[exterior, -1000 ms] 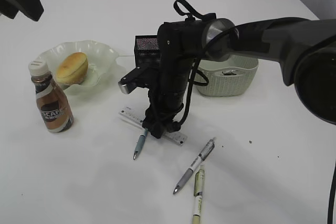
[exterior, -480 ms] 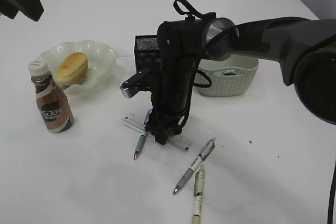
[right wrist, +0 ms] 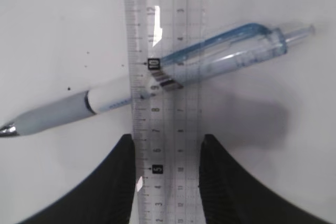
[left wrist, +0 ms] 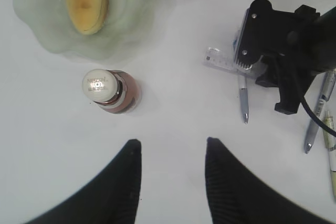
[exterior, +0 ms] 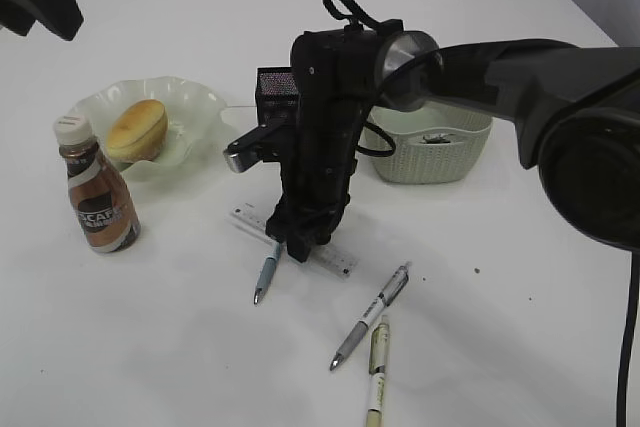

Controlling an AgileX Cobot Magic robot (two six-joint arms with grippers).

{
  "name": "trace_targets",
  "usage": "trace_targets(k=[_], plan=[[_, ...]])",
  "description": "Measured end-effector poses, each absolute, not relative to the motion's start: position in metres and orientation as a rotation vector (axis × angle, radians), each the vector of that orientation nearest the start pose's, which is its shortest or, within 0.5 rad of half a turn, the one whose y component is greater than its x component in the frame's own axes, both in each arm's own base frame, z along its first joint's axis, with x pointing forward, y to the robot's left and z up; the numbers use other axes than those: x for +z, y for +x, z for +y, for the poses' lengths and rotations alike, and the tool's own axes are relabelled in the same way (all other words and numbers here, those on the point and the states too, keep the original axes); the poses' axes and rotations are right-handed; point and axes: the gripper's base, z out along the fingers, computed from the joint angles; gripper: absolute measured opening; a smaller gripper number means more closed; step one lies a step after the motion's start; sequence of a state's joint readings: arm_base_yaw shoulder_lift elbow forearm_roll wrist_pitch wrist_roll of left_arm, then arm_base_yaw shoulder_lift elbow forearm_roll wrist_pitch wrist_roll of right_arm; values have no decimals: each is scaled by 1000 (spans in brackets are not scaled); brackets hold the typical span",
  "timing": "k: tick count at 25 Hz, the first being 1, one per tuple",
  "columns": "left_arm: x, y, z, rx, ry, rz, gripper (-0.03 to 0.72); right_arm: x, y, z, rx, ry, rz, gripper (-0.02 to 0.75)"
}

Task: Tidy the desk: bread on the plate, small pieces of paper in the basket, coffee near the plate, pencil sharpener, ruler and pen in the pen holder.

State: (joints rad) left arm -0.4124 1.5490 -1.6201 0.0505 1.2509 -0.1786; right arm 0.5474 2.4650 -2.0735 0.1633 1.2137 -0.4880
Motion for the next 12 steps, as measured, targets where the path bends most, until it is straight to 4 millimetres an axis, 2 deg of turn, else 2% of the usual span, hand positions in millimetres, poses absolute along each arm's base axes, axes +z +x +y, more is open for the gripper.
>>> trace_targets(k=[12], plan=[[387, 294, -123, -115, 317, 2646, 304, 138, 424, 271, 203, -1258, 2768, 267]])
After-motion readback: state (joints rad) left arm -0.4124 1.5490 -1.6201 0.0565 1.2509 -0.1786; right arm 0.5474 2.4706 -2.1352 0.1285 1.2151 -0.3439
